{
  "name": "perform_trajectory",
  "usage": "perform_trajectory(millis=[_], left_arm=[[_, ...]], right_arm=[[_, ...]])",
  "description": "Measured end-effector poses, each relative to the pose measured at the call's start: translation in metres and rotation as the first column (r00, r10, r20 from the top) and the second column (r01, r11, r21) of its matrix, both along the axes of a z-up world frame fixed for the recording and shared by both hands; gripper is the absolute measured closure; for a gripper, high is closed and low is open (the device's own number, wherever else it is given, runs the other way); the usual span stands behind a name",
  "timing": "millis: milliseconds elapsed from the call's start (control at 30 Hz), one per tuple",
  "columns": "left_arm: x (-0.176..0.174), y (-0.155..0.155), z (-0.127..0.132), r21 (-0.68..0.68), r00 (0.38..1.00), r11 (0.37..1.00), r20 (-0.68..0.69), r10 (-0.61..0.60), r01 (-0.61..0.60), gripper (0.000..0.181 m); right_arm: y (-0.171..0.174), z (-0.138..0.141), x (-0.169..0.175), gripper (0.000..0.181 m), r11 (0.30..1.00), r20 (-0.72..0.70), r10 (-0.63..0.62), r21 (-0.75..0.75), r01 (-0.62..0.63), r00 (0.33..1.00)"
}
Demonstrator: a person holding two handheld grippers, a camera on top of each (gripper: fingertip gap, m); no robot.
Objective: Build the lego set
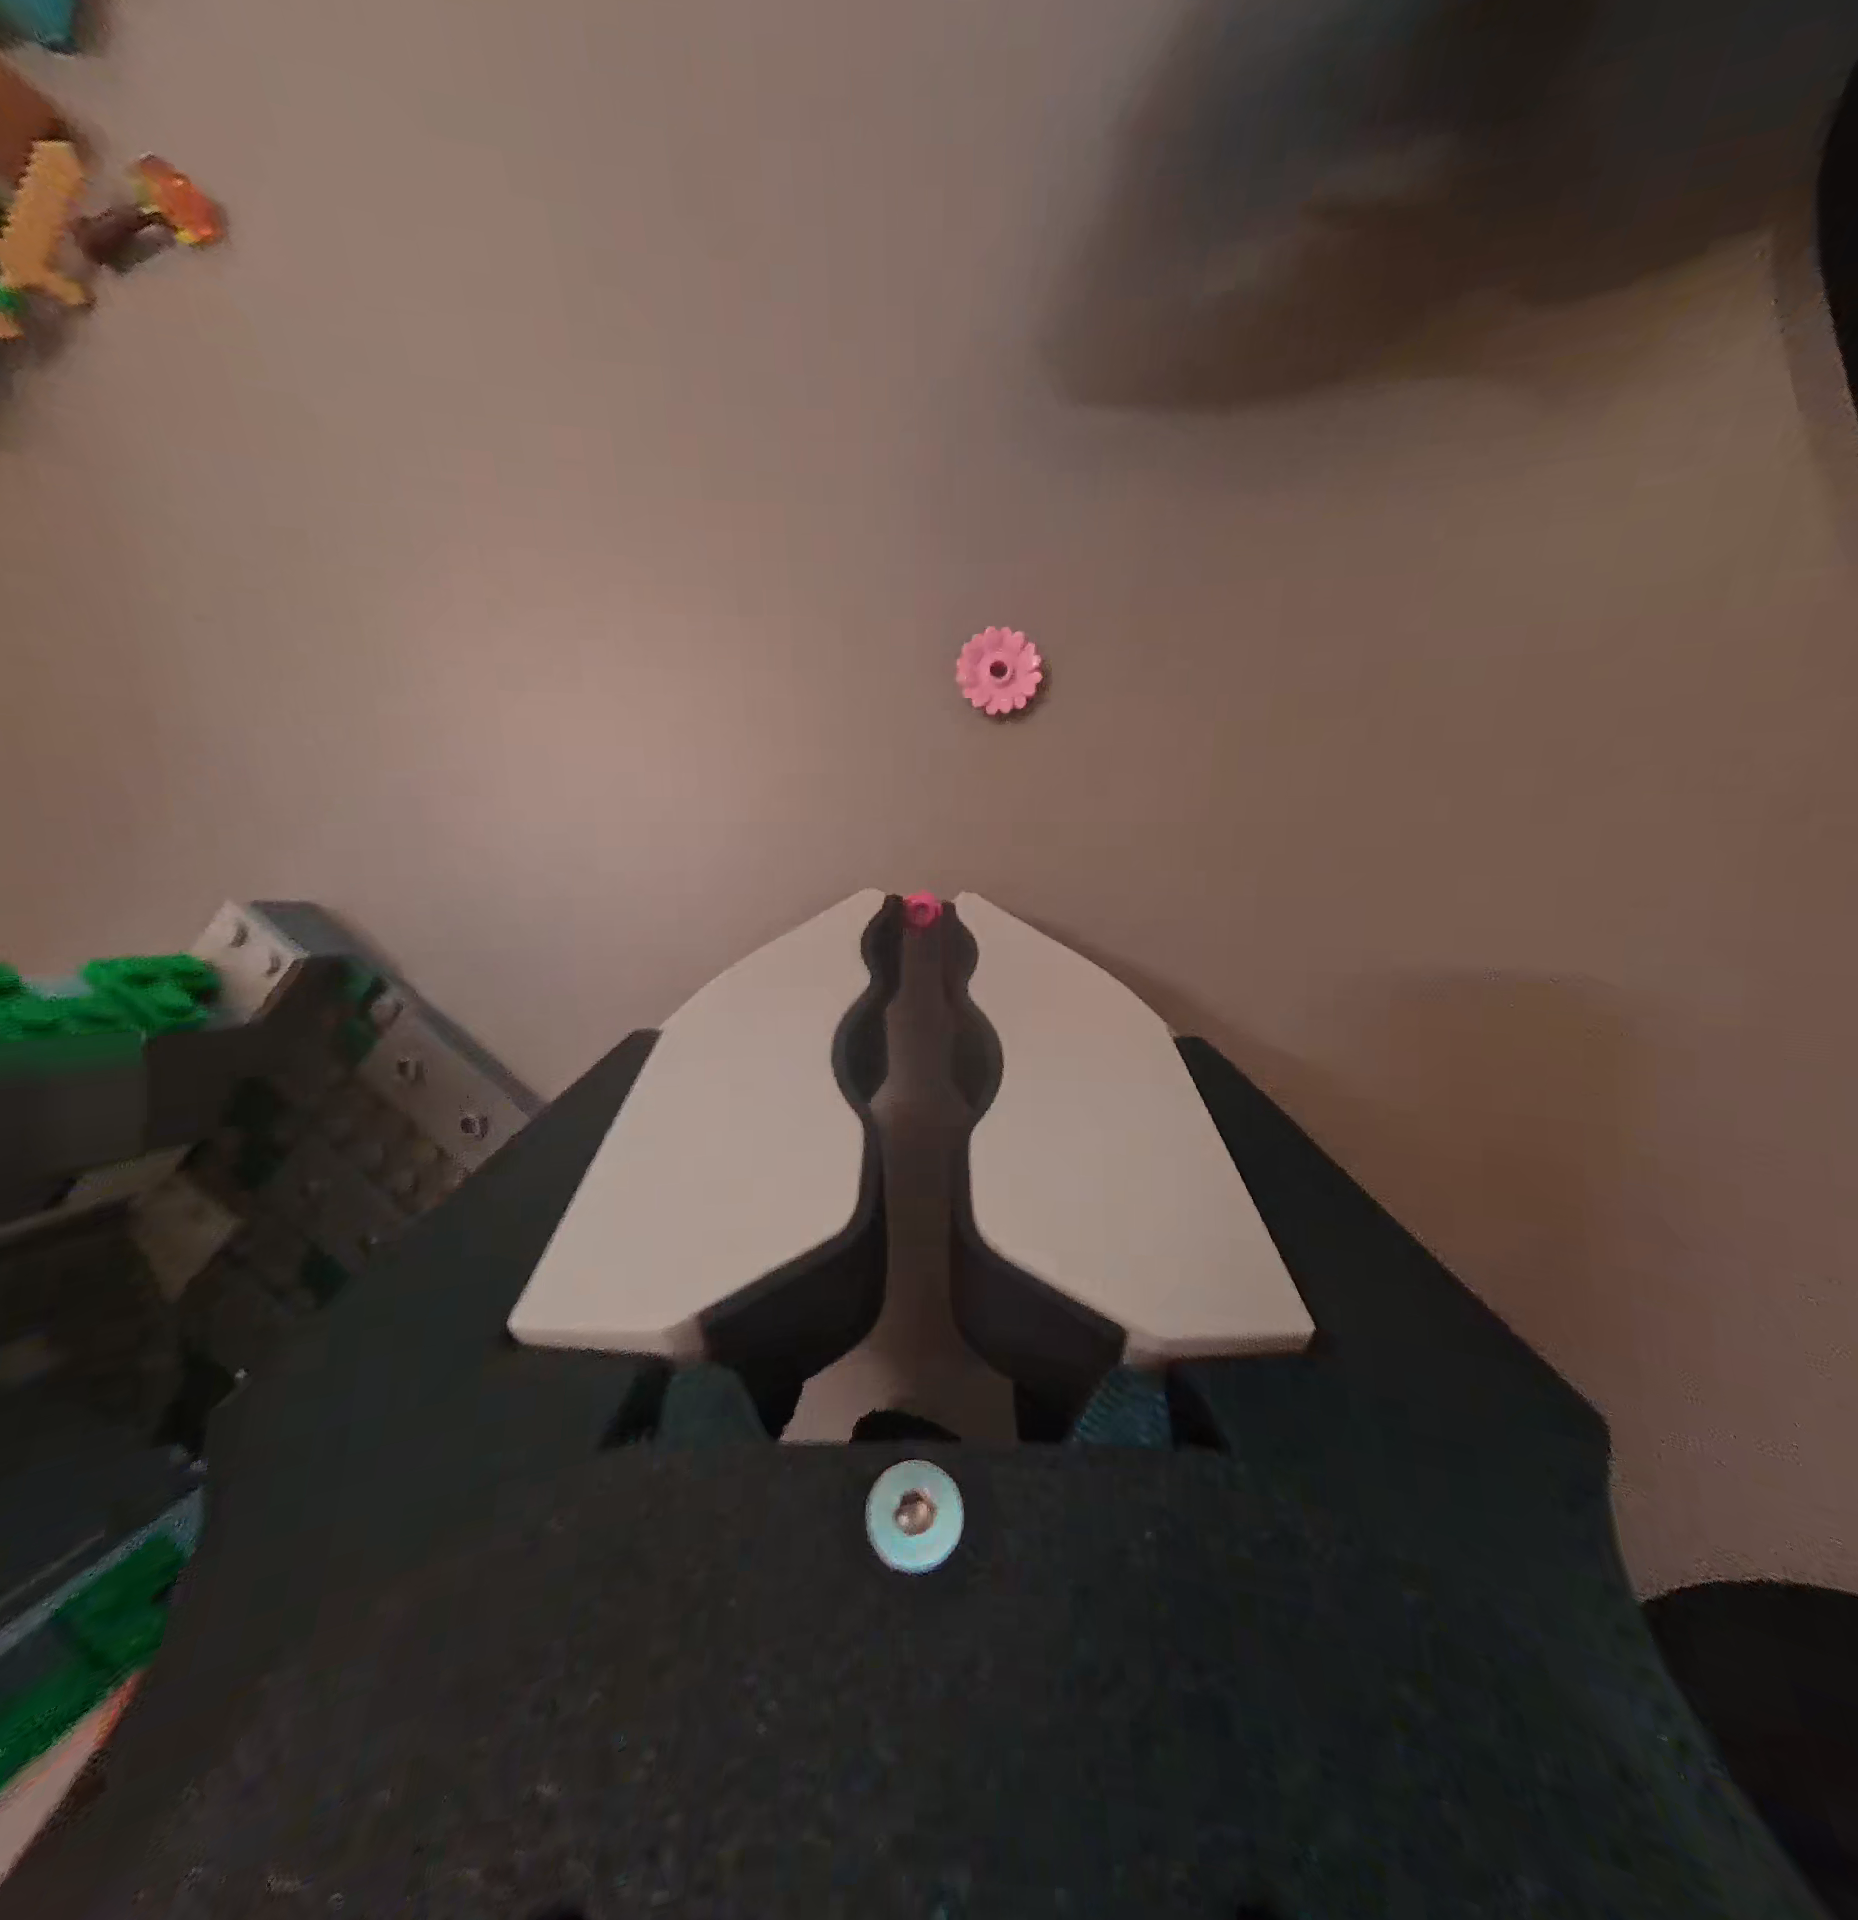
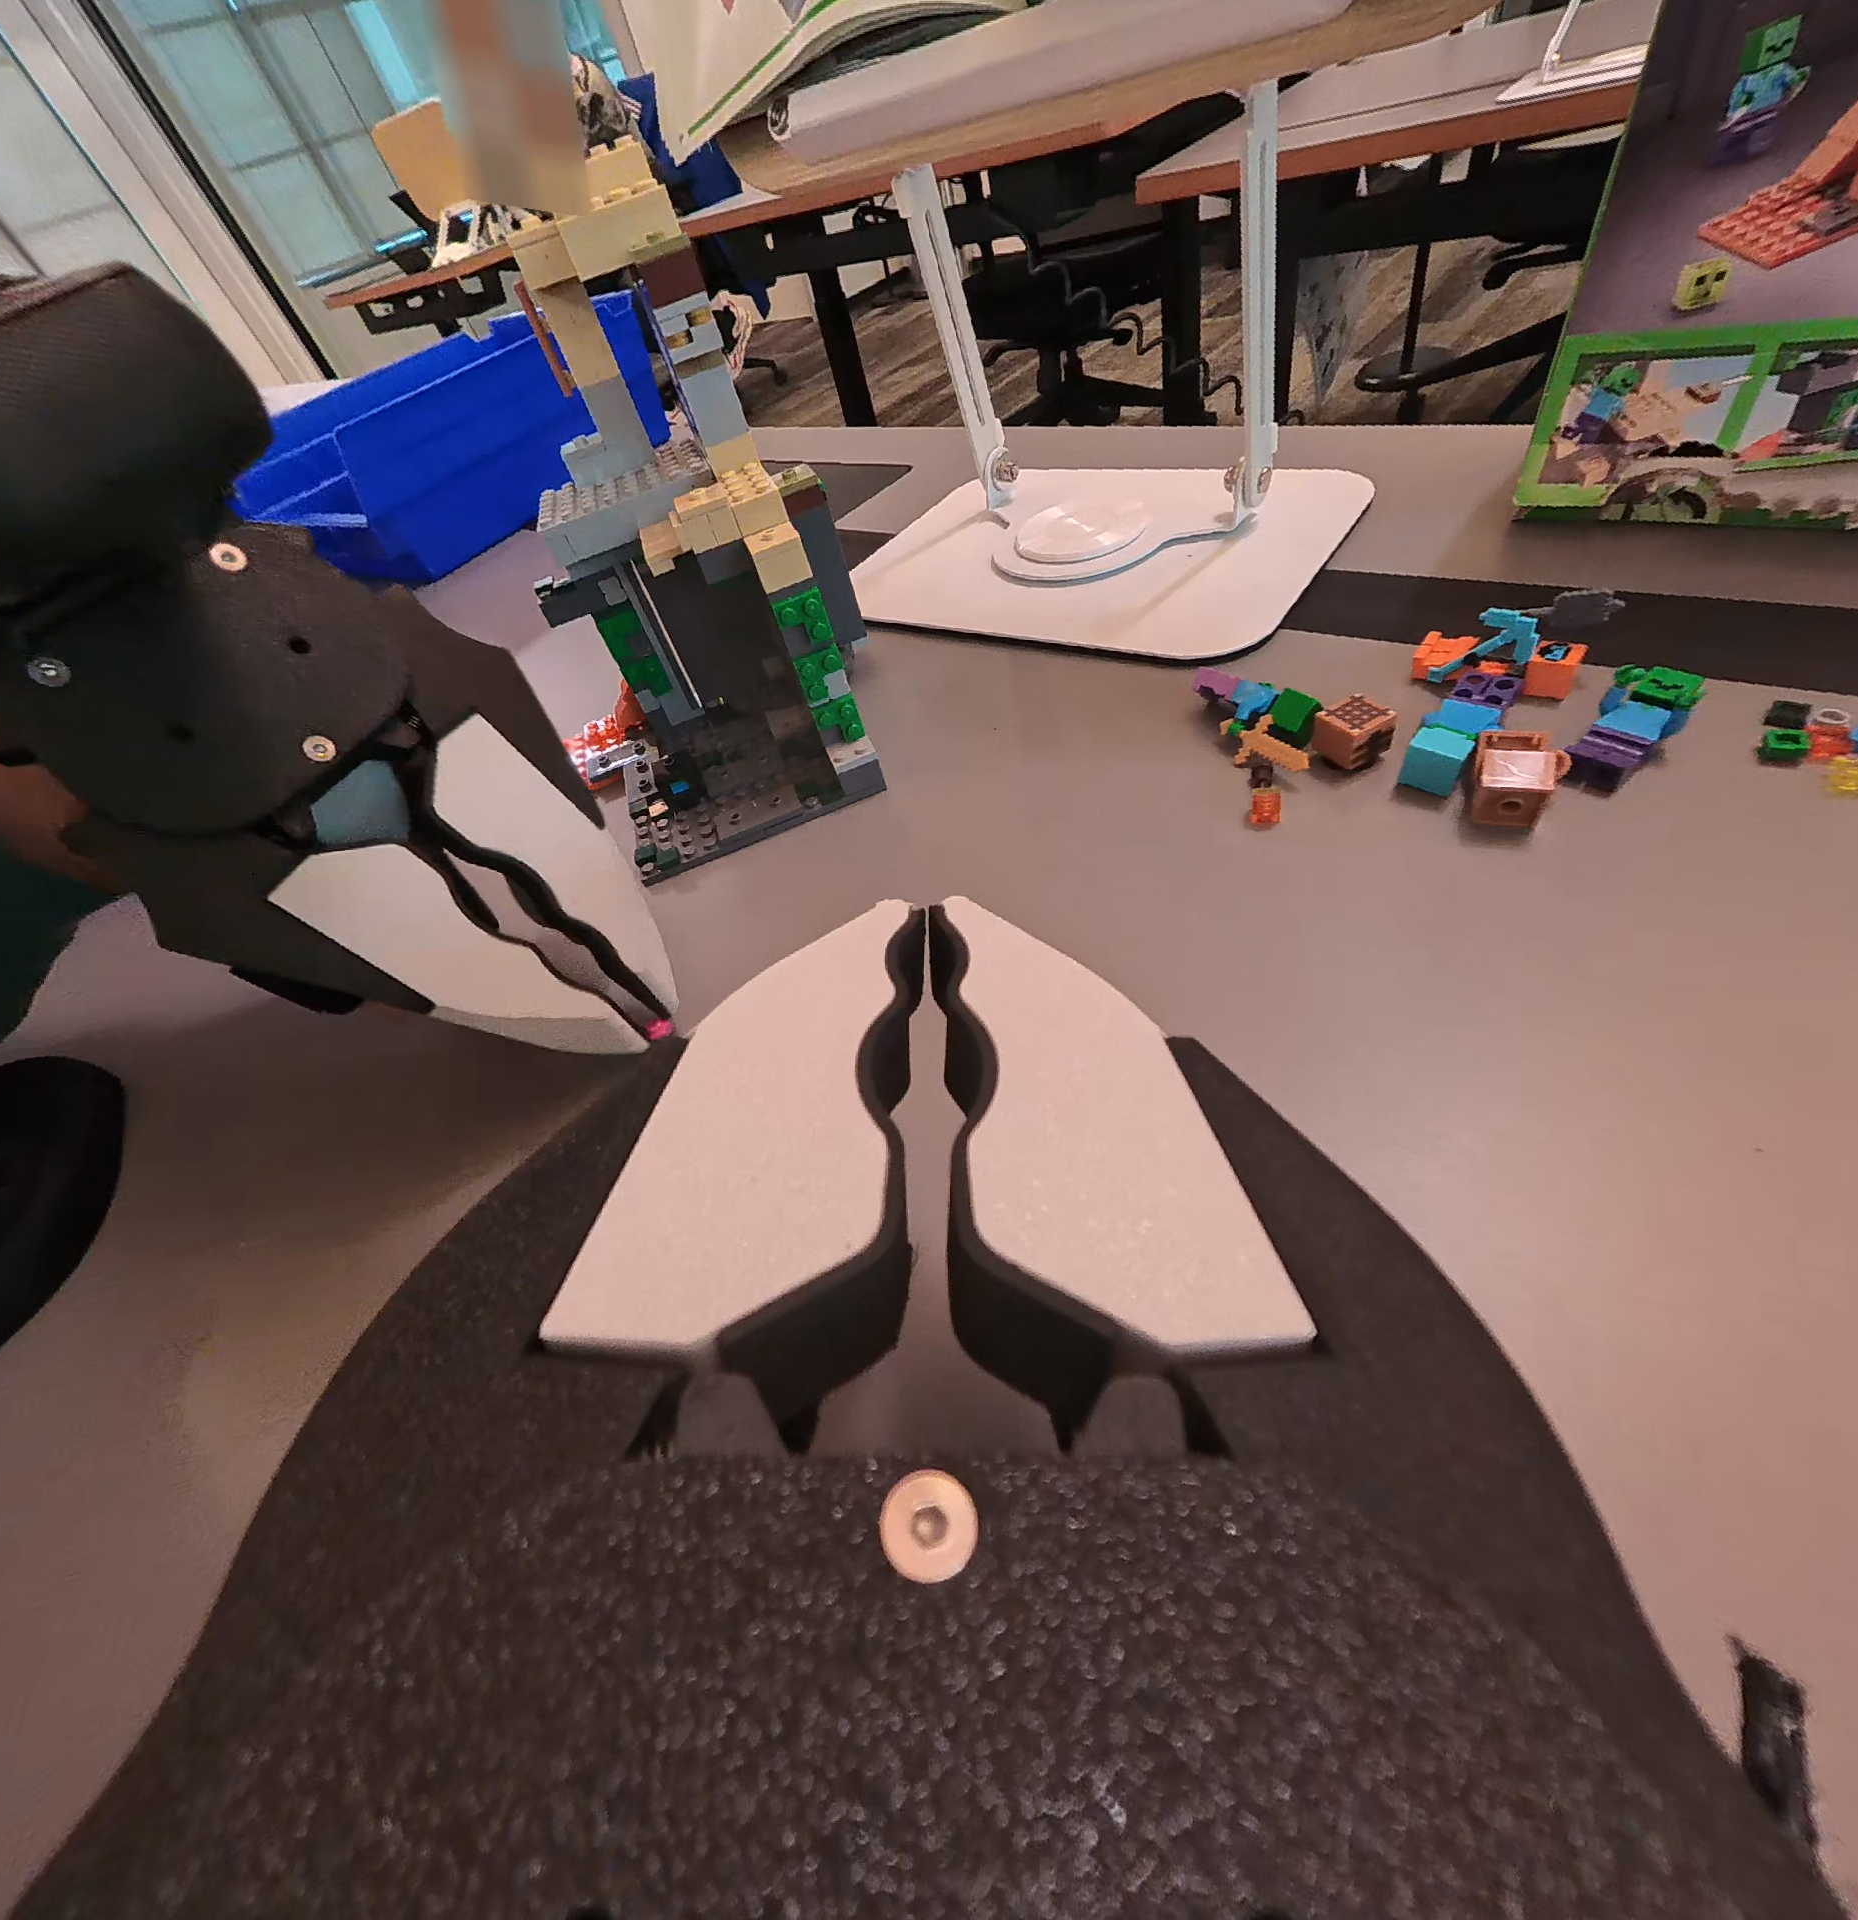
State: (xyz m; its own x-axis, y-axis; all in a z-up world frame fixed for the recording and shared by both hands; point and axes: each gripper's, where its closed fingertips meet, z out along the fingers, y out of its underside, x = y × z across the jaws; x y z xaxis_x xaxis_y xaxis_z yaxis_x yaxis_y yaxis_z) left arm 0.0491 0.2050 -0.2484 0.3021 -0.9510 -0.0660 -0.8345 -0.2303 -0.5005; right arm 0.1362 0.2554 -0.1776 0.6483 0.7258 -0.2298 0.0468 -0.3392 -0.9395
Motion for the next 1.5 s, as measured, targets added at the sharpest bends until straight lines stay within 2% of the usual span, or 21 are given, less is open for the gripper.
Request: perform_trajectory(millis=[133, 567, 700, 833, 933, 1033, 1233, 1400, 1500], left_arm=[[0.000, -0.001, -0.005, -0.027, 0.999, 0.999, -0.029, -0.030, 0.029, 0.175], [-0.008, -0.012, -0.005, -0.101, 0.999, 0.994, 0.015, -0.037, 0.038, 0.160], [-0.012, -0.020, -0.005, -0.128, 0.997, 0.989, 0.011, -0.071, 0.072, 0.151], [-0.015, -0.023, -0.005, -0.119, 0.996, 0.989, -0.008, -0.092, 0.091, 0.147], [-0.021, -0.020, -0.002, -0.096, 0.998, 0.994, -0.015, -0.062, 0.061, 0.149], [-0.032, -0.015, 0.018, -0.060, 0.999, 0.998, 0.044, 0.009, -0.007, 0.154], [-0.080, -0.008, 0.052, 0.029, 0.968, 0.977, 0.148, 0.203, -0.210, 0.164], [-0.117, -0.012, 0.066, 0.088, 0.897, 0.917, 0.264, 0.356, -0.389, 0.173], [-0.139, -0.019, 0.071, 0.123, 0.838, 0.859, 0.326, 0.438, -0.497, 0.181]], right_arm=[[0.001, 0.001, 0.001, 0.181, 1.000, -0.004, -0.003, -0.001, 0.003, 1.000], [0.001, -0.003, 0.000, 0.181, 1.000, 0.000, 0.002, -0.012, -0.002, 1.000], [0.000, -0.004, -0.001, 0.181, 1.000, 0.002, 0.008, -0.014, -0.008, 1.000], [-0.002, -0.004, -0.003, 0.181, 1.000, 0.007, 0.016, -0.015, -0.016, 1.000], [-0.002, -0.005, -0.003, 0.181, 1.000, 0.007, 0.017, -0.016, -0.017, 1.000], [-0.003, -0.004, -0.004, 0.181, 1.000, 0.003, 0.021, -0.019, -0.021, 1.000], [-0.006, -0.004, -0.007, 0.180, 0.999, 0.002, 0.036, -0.018, -0.036, 0.999], [-0.009, 0.004, -0.009, 0.173, 0.998, 0.001, 0.045, 0.033, -0.045, 0.999], [-0.008, 0.007, -0.007, 0.168, 0.996, 0.030, 0.028, 0.083, -0.030, 0.999]])
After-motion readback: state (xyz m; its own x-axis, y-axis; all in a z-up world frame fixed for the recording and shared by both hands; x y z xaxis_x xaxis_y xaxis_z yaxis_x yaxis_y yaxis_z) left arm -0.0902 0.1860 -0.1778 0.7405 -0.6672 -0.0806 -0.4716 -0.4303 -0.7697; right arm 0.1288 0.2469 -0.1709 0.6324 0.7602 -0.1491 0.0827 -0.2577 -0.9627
